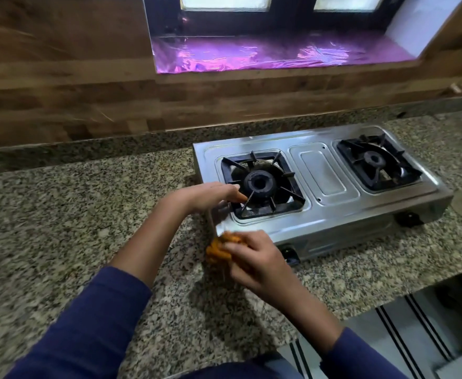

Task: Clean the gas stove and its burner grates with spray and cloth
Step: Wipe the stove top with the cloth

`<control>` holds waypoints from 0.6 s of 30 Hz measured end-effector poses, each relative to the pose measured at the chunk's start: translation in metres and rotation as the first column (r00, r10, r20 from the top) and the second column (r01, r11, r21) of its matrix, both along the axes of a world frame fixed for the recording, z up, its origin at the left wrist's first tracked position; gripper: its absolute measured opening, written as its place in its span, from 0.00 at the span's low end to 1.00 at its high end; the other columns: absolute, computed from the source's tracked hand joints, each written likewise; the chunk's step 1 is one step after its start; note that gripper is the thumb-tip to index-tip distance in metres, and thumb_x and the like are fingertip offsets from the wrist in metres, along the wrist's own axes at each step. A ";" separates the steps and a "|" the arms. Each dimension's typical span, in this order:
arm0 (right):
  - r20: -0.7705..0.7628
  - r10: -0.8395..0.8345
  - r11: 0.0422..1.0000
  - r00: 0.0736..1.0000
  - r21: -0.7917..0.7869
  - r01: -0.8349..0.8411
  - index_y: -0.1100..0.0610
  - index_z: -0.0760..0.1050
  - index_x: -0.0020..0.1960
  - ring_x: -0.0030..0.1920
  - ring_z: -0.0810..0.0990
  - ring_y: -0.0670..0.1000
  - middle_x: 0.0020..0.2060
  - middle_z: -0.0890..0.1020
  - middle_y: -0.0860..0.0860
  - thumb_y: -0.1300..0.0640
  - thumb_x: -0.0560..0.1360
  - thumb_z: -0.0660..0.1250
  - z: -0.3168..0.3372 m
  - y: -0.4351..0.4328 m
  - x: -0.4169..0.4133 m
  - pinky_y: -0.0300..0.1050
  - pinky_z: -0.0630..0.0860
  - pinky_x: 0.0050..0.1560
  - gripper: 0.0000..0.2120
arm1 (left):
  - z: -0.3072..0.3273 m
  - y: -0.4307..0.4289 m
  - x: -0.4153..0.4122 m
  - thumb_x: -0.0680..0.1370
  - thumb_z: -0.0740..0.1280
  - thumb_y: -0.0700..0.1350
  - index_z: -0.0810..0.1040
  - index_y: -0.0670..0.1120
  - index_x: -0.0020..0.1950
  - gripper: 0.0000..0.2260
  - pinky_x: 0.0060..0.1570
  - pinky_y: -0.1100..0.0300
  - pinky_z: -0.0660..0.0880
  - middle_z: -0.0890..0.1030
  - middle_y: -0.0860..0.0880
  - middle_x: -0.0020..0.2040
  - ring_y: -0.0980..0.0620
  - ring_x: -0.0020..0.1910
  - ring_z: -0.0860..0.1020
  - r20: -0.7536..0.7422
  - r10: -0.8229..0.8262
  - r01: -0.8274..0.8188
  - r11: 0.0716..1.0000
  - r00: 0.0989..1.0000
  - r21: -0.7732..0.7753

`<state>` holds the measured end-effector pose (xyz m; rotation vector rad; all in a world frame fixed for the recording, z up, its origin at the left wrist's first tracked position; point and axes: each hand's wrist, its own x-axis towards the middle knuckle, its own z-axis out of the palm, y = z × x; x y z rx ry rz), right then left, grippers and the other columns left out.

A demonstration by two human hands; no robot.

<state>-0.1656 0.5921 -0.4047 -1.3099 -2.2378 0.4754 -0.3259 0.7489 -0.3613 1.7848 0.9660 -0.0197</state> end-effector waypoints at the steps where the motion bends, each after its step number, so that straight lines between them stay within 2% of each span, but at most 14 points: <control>1: 0.023 -0.070 0.997 0.997 0.009 0.070 0.53 0.77 0.63 0.58 0.75 0.56 0.62 0.77 0.54 0.53 0.74 0.67 -0.002 0.010 -0.008 0.51 0.73 0.58 0.18 | 0.000 0.001 0.001 0.81 0.52 0.59 0.77 0.53 0.67 0.22 0.63 0.62 0.67 0.76 0.55 0.68 0.58 0.66 0.73 -0.003 0.001 -0.001 1.000 1.000 -0.009; 3: 0.097 -0.187 0.982 0.978 -0.003 0.188 0.53 0.76 0.64 0.57 0.74 0.58 0.61 0.76 0.55 0.50 0.73 0.63 -0.007 0.026 -0.026 0.55 0.74 0.54 0.20 | -0.002 0.001 0.002 0.83 0.49 0.59 0.77 0.54 0.67 0.22 0.59 0.64 0.69 0.75 0.55 0.69 0.57 0.66 0.72 -0.016 0.009 -0.010 0.999 1.000 -0.033; 5: 0.162 -0.208 0.977 0.965 -0.015 0.213 0.54 0.76 0.62 0.55 0.74 0.60 0.59 0.76 0.57 0.49 0.71 0.62 -0.012 0.031 -0.038 0.55 0.75 0.50 0.21 | -0.002 0.002 0.004 0.84 0.48 0.58 0.77 0.53 0.67 0.22 0.56 0.67 0.68 0.75 0.55 0.68 0.57 0.67 0.72 -0.022 0.019 -0.020 0.999 1.000 -0.035; 6: 0.188 -0.166 0.985 0.968 -0.009 0.171 0.55 0.77 0.60 0.54 0.74 0.60 0.58 0.77 0.58 0.49 0.70 0.61 -0.014 0.029 -0.040 0.54 0.75 0.49 0.20 | -0.001 0.001 0.004 0.84 0.48 0.57 0.77 0.52 0.68 0.23 0.55 0.69 0.66 0.75 0.55 0.68 0.58 0.67 0.72 -0.022 0.019 -0.020 0.999 1.000 -0.032; 8: 0.226 0.031 0.999 0.974 -0.002 -0.032 0.56 0.79 0.55 0.51 0.75 0.60 0.54 0.79 0.58 0.49 0.70 0.63 -0.014 0.019 -0.038 0.51 0.75 0.46 0.18 | -0.002 0.000 0.005 0.84 0.47 0.56 0.76 0.51 0.68 0.23 0.56 0.70 0.64 0.75 0.55 0.68 0.58 0.67 0.72 -0.008 0.019 -0.019 1.000 1.000 -0.016; 10: 0.190 0.257 0.966 0.948 -0.086 -0.245 0.56 0.80 0.56 0.49 0.74 0.58 0.50 0.79 0.57 0.50 0.73 0.67 -0.011 0.008 -0.028 0.51 0.73 0.47 0.15 | -0.004 0.000 0.007 0.84 0.48 0.57 0.77 0.52 0.68 0.23 0.57 0.69 0.65 0.76 0.55 0.67 0.58 0.66 0.72 -0.013 0.029 -0.029 1.000 1.000 -0.004; 11: 0.150 0.312 0.948 0.938 -0.119 -0.296 0.56 0.79 0.57 0.49 0.74 0.58 0.50 0.78 0.57 0.51 0.74 0.68 -0.010 0.002 -0.024 0.51 0.73 0.49 0.15 | -0.006 0.000 0.004 0.83 0.48 0.59 0.77 0.53 0.67 0.23 0.60 0.67 0.67 0.76 0.54 0.67 0.57 0.66 0.73 -0.026 0.046 -0.046 0.999 0.999 -0.001; 12: 0.114 0.297 0.952 0.948 -0.116 -0.284 0.56 0.79 0.59 0.50 0.75 0.58 0.51 0.78 0.57 0.51 0.75 0.68 -0.008 -0.001 -0.018 0.52 0.72 0.50 0.15 | -0.006 0.000 0.006 0.83 0.49 0.61 0.77 0.54 0.66 0.24 0.64 0.62 0.68 0.77 0.54 0.67 0.56 0.65 0.74 -0.051 0.054 -0.053 0.998 0.997 0.015; 14: 0.050 0.128 0.991 0.991 -0.053 -0.125 0.56 0.78 0.61 0.54 0.75 0.57 0.56 0.77 0.56 0.53 0.74 0.68 -0.009 -0.002 -0.003 0.52 0.73 0.54 0.16 | -0.001 -0.003 0.013 0.82 0.51 0.63 0.77 0.55 0.66 0.23 0.66 0.53 0.69 0.77 0.54 0.66 0.53 0.64 0.75 -0.117 0.071 -0.061 0.994 0.991 0.086; 16: 0.012 -0.094 0.996 0.996 0.004 0.094 0.55 0.77 0.63 0.57 0.74 0.57 0.60 0.76 0.56 0.55 0.72 0.67 -0.011 0.004 0.014 0.51 0.73 0.57 0.19 | 0.005 -0.010 0.027 0.82 0.53 0.60 0.76 0.53 0.68 0.21 0.62 0.53 0.71 0.78 0.52 0.64 0.50 0.63 0.75 -0.199 0.113 -0.059 0.964 0.974 0.259; 18: 0.048 -0.223 0.975 0.974 0.038 0.221 0.54 0.76 0.64 0.58 0.74 0.57 0.61 0.75 0.55 0.53 0.71 0.64 -0.014 0.013 0.035 0.52 0.74 0.56 0.22 | 0.005 -0.023 0.043 0.82 0.55 0.58 0.73 0.52 0.70 0.20 0.60 0.51 0.73 0.77 0.50 0.66 0.49 0.64 0.75 -0.209 0.189 -0.077 0.890 0.959 0.450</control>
